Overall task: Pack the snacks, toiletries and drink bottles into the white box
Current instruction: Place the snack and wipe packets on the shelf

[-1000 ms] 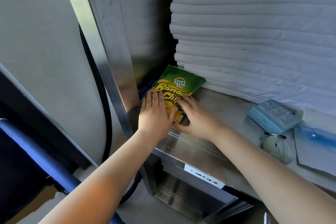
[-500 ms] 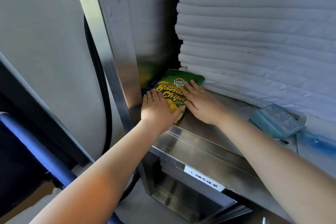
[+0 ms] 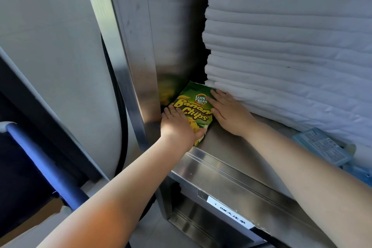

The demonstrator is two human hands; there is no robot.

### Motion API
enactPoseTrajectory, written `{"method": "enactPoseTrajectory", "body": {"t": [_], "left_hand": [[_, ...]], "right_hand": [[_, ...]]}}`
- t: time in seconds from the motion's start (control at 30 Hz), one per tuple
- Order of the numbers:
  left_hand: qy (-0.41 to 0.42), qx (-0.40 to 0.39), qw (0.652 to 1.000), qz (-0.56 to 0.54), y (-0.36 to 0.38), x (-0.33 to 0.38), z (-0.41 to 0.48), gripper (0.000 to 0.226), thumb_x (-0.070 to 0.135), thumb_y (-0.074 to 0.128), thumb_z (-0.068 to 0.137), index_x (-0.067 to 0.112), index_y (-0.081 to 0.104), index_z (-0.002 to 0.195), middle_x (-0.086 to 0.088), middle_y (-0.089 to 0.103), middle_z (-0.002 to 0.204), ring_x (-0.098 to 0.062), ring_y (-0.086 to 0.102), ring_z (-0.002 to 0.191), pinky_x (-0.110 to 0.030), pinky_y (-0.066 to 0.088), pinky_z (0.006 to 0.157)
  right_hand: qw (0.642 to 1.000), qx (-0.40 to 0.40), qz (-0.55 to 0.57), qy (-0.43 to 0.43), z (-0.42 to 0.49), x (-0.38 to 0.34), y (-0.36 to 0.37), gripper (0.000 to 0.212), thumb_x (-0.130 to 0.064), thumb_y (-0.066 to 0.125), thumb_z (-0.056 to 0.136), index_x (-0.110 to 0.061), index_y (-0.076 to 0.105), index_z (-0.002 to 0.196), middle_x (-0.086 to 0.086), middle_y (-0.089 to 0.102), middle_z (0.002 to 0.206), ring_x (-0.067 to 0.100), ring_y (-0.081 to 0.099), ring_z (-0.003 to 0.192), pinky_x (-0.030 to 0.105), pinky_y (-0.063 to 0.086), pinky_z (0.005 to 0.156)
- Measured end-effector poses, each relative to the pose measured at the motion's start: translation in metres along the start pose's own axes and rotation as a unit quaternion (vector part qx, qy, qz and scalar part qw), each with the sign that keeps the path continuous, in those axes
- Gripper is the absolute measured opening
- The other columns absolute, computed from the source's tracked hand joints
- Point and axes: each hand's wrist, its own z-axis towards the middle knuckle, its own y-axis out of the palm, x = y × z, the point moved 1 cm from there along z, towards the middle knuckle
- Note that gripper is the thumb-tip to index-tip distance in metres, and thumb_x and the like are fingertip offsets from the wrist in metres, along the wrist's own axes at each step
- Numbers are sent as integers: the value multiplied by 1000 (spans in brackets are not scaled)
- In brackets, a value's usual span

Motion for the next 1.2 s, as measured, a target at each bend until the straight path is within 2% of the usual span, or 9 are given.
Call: {"method": "enactPoseTrajectory", "body": {"t": [0.17, 0.3, 0.4, 0.53, 0.63, 0.73, 0.87, 0.97, 1.2], "left_hand": [[-7, -18, 1000, 23, -4, 2, 2, 107, 76, 22, 83, -8, -4, 144, -26, 0, 154, -38, 7, 142, -40, 12, 114], [-10, -21, 999, 21, -5, 2, 5, 107, 76, 22, 84, -8, -5, 144, -27, 0, 154, -39, 7, 142, -41, 13, 114], [3, -6, 1000, 11, 2, 0, 4, 101, 74, 18, 85, -1, -11, 146, -27, -1, 154, -40, 5, 142, -42, 10, 114], [16, 11, 1000, 3, 8, 0, 6, 97, 74, 14, 85, 4, -14, 146, -28, -4, 153, -41, 3, 142, -44, 8, 114], [17, 23, 1000, -13, 11, 0, 9, 97, 74, 16, 85, 4, -11, 147, -28, -3, 153, -41, 2, 142, -45, 7, 114], [24, 40, 998, -39, 14, 0, 11, 96, 73, 17, 86, 3, -9, 147, -26, -3, 154, -39, 1, 142, -45, 5, 114], [82, 137, 981, -112, 23, -3, 9, 79, 57, 21, 95, 4, -2, 148, -17, -2, 157, -31, -2, 144, -45, 1, 115], [107, 149, 973, -143, 27, -4, 11, 68, 50, 24, 97, 11, 6, 150, -13, 4, 157, -30, 1, 144, -45, 0, 115], [96, 148, 973, -150, 26, -3, 11, 68, 50, 26, 96, 12, 9, 150, -12, 7, 157, -29, 5, 144, -44, 2, 115]], "right_hand": [[996, -24, 85, 23, -6, 1, 16, 48, -30, 21, 104, -22, 17, 151, 2, 12, 159, 14, 9, 146, 22, 1, 115], [994, -30, 105, -11, 12, -4, 7, 48, -31, 26, 103, -18, 23, 150, 4, 16, 158, 16, 13, 145, 28, 7, 118], [991, -63, 98, -58, 32, -14, 7, 50, -31, 26, 103, -15, 18, 150, 4, 11, 159, 18, 8, 146, 32, 7, 119], [986, -109, 122, -17, 59, -20, 13, 50, -30, 19, 104, -13, 11, 151, 5, 8, 159, 15, 6, 146, 29, 5, 119], [984, -112, 137, 11, 65, -22, 16, 49, -29, 16, 105, -13, 13, 151, 4, 11, 159, 14, 8, 146, 25, 4, 117], [985, -104, 140, 14, 63, -25, 11, 49, -29, 17, 105, -11, 14, 151, 6, 12, 159, 15, 9, 146, 25, 6, 117], [986, -14, 163, -13, 42, -32, 6, 48, -31, 26, 104, -14, 23, 149, 5, 22, 156, 17, 16, 145, 20, 7, 112], [985, -33, 169, -11, 29, -34, 12, 46, -30, 23, 105, -18, 22, 149, 4, 19, 157, 18, 13, 145, 22, 5, 113], [987, -68, 140, 41, 33, -33, 6, 48, -32, 18, 105, -18, 19, 150, 6, 15, 158, 20, 11, 146, 29, 8, 116]]}}
